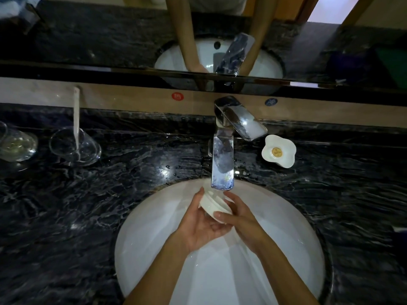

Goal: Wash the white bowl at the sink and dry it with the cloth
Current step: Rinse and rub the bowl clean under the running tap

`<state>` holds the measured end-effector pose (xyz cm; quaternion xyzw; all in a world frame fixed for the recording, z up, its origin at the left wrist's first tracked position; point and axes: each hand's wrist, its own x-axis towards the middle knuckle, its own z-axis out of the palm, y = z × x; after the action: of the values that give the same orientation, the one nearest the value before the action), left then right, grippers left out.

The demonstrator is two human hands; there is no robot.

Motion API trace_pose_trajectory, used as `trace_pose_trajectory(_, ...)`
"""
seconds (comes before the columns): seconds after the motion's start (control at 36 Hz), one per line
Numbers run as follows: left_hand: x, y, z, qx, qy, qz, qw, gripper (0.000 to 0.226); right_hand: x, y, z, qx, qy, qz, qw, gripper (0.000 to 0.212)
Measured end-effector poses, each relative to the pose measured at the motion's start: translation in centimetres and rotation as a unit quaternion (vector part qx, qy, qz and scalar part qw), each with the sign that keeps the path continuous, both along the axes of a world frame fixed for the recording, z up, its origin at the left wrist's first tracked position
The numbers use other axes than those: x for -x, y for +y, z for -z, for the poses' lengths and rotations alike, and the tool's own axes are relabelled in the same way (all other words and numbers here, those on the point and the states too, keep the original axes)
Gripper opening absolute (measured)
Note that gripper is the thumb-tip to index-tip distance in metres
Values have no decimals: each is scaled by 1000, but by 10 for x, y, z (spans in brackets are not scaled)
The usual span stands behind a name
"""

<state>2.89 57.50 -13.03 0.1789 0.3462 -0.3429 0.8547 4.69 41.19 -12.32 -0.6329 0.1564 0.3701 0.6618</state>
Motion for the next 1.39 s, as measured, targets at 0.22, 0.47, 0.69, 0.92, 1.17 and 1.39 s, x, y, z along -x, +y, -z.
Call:
trace_pose_trajectory(0.22, -2, 1, -3, 21, -48, -16, 998, 70, 2, 0, -1, 16, -18, 26, 999, 103)
trace_pose_trajectory(0.47, 1, -5, 1, 7, -42, -49, 998, 63, 5, 16, -9, 14, -16, 56, 998, 105)
trace_pose_trajectory(0.69, -2, -1, 6, 1, -4, -41, 999, 74, 3, 15, -12, 26, -30, 19, 999, 95)
trace_pose_trajectory(0.92, -16, -6, -2, -17, 61, -20, 998, 65, 4, 11, -12, 45, -91, 9, 995, 36)
trace_pose_trajectory(1.17, -8, 2, 9, -129, 18, 30, 991, 71, 7, 18, -15, 61, -120, -2, 991, 37)
trace_pose_trajectory(1.39, 9, 20, 8, -187, -72, 6, 980, 52, 3, 16, -10, 25, -28, 61, 997, 39)
